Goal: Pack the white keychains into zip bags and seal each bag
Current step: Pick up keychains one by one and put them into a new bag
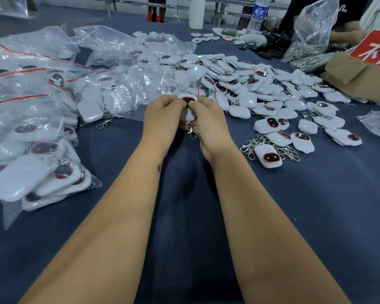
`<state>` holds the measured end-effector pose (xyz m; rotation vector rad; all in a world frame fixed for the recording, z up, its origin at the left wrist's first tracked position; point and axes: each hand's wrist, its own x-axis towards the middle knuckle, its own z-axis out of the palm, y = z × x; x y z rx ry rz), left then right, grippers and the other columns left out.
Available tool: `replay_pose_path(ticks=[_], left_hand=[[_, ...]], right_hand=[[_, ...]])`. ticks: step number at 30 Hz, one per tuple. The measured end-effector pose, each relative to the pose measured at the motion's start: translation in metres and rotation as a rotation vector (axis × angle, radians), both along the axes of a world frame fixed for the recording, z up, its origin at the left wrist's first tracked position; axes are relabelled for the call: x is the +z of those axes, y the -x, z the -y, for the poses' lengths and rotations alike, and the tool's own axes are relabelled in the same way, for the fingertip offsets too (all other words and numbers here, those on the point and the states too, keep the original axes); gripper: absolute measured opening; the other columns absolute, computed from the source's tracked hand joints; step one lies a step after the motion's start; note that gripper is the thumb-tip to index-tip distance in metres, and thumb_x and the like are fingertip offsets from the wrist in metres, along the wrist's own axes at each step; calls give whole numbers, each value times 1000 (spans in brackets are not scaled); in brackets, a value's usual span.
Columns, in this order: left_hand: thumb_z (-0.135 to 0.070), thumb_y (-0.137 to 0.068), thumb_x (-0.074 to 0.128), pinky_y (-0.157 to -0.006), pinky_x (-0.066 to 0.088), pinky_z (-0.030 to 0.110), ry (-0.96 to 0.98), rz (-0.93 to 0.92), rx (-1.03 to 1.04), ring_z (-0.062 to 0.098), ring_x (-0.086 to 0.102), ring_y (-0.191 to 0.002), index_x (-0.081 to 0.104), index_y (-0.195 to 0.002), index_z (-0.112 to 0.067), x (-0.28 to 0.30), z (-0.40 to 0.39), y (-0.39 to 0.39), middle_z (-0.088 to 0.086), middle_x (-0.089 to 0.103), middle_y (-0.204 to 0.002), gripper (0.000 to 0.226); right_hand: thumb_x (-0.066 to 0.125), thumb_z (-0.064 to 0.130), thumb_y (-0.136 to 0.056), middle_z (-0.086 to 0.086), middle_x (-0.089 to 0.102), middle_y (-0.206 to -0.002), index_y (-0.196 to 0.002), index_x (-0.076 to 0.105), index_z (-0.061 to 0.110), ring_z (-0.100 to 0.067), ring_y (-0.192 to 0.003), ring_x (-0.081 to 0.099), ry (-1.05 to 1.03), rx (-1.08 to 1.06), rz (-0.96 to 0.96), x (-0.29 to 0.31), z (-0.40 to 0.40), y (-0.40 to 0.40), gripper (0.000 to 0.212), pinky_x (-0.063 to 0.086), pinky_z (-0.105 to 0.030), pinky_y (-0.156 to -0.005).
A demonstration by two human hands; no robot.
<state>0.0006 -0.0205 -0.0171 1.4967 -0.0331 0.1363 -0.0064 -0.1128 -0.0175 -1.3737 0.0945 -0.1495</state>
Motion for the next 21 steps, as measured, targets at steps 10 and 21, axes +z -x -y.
replay_pose_path(ticks=[10, 21], left_hand=[[-18, -88, 60, -69, 56, 29, -134, 12, 42, 11, 63, -69, 73, -86, -16, -3, 0, -3, -2, 69, -75, 13], [-16, -87, 61, -72, 58, 31, -137, 38, 46, 11, 65, -70, 74, -91, -16, 0, -1, -2, -4, 72, -76, 14]], right_hand=[[48, 5, -94, -11, 70, -88, -89, 67, 14, -21, -83, 63, 22, -4, -17, 2, -1, 1, 22, 52, -38, -78], [50, 5, -95, -14, 69, -91, -100, 65, 7, -20, -77, 64, -40, -16, -17, 6, -3, 5, 16, 53, -24, -58]])
